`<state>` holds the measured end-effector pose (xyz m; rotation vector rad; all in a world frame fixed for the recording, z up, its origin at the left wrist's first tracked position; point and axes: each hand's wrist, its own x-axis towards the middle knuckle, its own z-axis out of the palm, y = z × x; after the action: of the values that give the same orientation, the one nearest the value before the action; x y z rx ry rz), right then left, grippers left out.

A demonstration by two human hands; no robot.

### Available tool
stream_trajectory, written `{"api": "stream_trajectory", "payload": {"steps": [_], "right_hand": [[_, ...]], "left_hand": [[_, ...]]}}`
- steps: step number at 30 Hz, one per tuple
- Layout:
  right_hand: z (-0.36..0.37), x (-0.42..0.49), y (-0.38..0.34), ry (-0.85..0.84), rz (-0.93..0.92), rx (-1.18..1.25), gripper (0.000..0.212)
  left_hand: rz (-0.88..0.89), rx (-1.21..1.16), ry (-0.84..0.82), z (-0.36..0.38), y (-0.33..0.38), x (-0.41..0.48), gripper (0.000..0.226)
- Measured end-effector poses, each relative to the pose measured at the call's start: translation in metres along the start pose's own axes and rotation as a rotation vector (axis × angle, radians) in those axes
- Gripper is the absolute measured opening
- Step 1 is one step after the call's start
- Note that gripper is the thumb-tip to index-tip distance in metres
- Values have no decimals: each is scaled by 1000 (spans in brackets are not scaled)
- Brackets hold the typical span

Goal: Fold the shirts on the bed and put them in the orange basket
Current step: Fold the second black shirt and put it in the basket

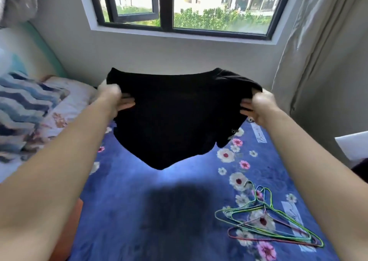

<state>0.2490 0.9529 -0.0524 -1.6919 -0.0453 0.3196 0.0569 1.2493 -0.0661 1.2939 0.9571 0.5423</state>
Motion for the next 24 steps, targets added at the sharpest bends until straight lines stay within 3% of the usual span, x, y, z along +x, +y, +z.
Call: {"api": "stream_trajectory", "payload": {"steps": [2, 5, 9, 13, 20, 24], "right_hand": [[2, 8, 20, 154, -201, -85, 19], [-6, -8, 50, 168, -438, -326, 28], [-23, -25, 112, 86, -529, -659, 34], [-30, -33, 197, -108, -391, -1043, 38], [-13, -93, 351, -507, -22, -1505, 52], [-20, -130, 415, -632, 104, -1615, 56]], "left_hand": [[188, -100, 98, 6, -21, 6, 35], [509, 1, 234, -6, -64, -9, 40], [702, 221, 147, -32, -143, -52, 43], [407, 625, 204, -77, -248, -62, 51], [-119, 1306, -59, -129, -390, -95, 71], [-324, 1496, -206, -148, -442, -117, 75]]}}
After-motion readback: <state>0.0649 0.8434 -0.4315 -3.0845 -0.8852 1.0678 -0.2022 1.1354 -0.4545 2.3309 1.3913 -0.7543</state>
